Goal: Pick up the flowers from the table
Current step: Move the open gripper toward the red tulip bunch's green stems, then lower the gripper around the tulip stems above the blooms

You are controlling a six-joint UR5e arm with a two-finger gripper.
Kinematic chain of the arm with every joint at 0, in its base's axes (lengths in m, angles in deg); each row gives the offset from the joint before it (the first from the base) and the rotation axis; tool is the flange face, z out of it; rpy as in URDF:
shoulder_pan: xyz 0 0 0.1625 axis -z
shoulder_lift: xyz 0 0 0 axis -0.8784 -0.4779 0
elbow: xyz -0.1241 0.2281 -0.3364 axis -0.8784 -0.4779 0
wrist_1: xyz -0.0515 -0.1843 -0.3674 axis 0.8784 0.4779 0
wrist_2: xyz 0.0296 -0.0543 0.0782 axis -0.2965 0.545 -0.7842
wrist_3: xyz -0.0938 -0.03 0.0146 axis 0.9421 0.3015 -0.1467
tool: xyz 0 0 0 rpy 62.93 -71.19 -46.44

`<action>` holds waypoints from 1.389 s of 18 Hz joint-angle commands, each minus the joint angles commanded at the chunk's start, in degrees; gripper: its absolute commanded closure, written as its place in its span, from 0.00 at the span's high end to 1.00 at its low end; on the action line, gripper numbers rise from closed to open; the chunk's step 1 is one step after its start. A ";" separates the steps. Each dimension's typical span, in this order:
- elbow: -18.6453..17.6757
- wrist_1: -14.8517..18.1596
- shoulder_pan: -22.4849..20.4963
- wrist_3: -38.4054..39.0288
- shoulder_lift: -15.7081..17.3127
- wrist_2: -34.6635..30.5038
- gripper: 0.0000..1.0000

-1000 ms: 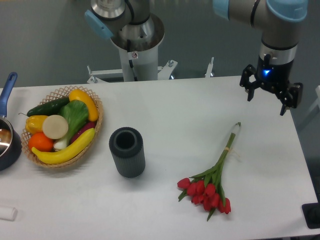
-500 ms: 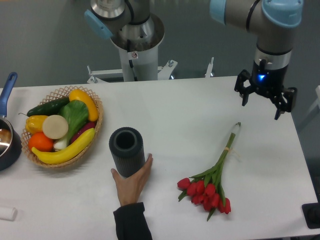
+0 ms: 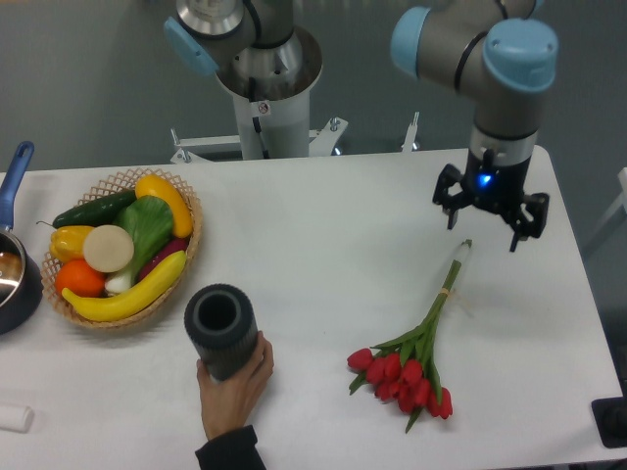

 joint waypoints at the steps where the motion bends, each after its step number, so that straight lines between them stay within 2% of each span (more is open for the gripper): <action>1: 0.00 -1.49 0.36 0.97 -1.14 0.00 1.00; 3: -0.26 -3.43 0.88 3.51 -2.55 -0.09 1.00; 10: -0.26 -4.93 1.85 3.44 -6.86 0.00 1.00; 15: -0.09 -8.79 4.13 3.53 -11.95 -0.09 1.00; 19: 0.00 -9.15 4.58 3.53 -12.84 -0.18 1.00; 21: 0.18 -10.81 5.10 3.53 -13.98 -0.18 1.00; 25: -0.35 -11.17 5.19 3.26 -14.16 -0.35 1.00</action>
